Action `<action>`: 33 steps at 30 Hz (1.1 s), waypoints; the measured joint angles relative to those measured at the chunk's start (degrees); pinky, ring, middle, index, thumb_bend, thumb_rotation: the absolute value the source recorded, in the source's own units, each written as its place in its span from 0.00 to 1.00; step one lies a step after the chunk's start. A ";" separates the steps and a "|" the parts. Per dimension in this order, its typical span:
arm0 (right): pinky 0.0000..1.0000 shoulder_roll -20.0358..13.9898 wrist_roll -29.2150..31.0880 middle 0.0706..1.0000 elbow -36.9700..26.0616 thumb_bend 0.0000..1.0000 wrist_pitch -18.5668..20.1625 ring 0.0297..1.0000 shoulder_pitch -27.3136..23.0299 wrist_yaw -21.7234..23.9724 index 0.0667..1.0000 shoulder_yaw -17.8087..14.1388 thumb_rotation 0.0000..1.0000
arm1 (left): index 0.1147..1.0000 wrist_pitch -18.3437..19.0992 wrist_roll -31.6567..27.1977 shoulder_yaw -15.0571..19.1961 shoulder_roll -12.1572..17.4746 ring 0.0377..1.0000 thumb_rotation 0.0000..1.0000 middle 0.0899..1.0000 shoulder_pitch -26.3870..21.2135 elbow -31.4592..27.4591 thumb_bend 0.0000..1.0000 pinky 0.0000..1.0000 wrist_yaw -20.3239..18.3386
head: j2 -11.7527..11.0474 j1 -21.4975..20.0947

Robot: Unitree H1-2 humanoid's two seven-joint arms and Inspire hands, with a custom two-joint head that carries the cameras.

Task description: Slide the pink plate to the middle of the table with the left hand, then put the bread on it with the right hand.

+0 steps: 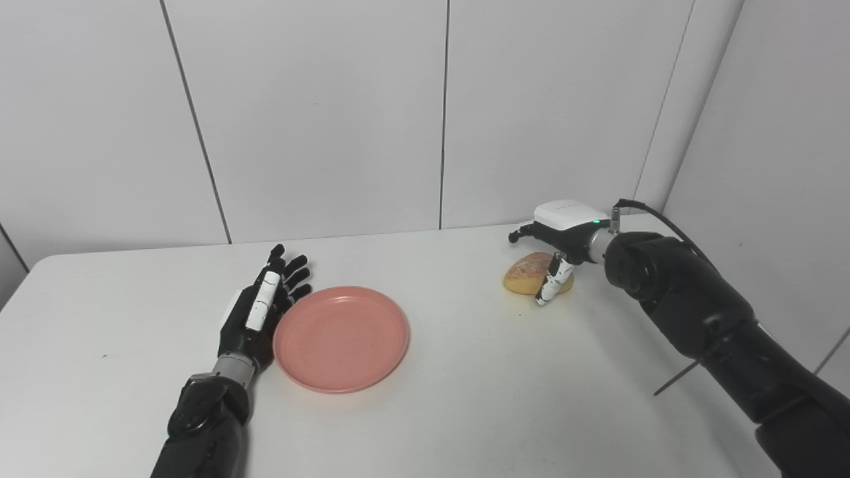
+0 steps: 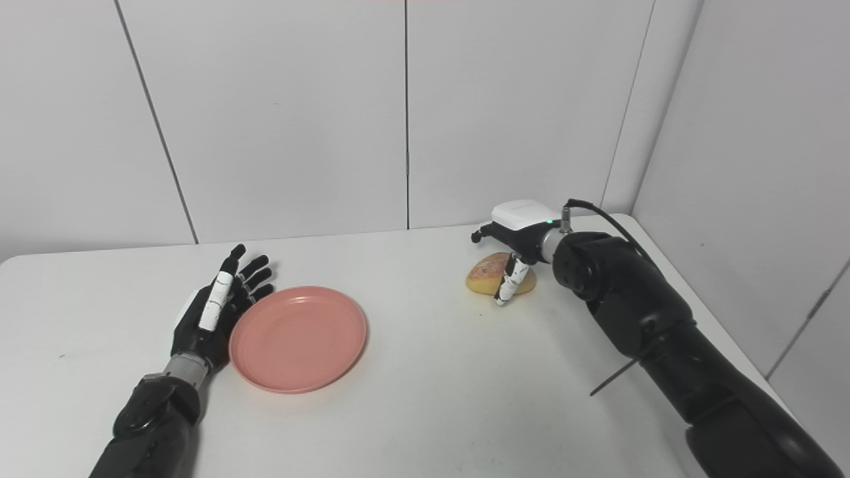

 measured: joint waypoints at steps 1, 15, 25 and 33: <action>0.65 -0.02 -0.17 0.84 0.23 1.00 -0.05 0.82 0.00 -0.13 0.79 0.21 0.21 | 1.00 -0.02 0.18 -0.09 0.01 0.89 0.77 0.88 0.02 -0.01 0.86 0.86 0.01 | 0.26 0.26; 0.59 0.78 -3.82 0.72 2.95 0.91 -0.84 0.68 0.01 -2.54 0.70 4.21 0.09 | 1.00 0.65 0.39 -0.03 -0.35 0.90 0.76 0.87 0.67 -1.52 0.87 0.87 -0.11 | 0.18 0.26; 0.45 0.80 -3.86 0.57 4.75 0.78 -3.33 0.52 -0.48 -3.97 0.62 4.57 0.07 | 1.00 1.91 0.41 -0.12 -0.68 0.89 0.76 0.87 1.17 -2.95 0.86 0.87 -0.07 | 0.62 0.53; 0.33 0.68 -3.29 0.43 6.85 0.53 -7.49 0.39 -0.43 -7.68 0.46 4.07 0.00 | 1.00 1.94 0.41 -0.20 -0.78 0.90 0.77 0.90 1.24 -3.02 0.88 0.88 -0.09 | 0.35 1.49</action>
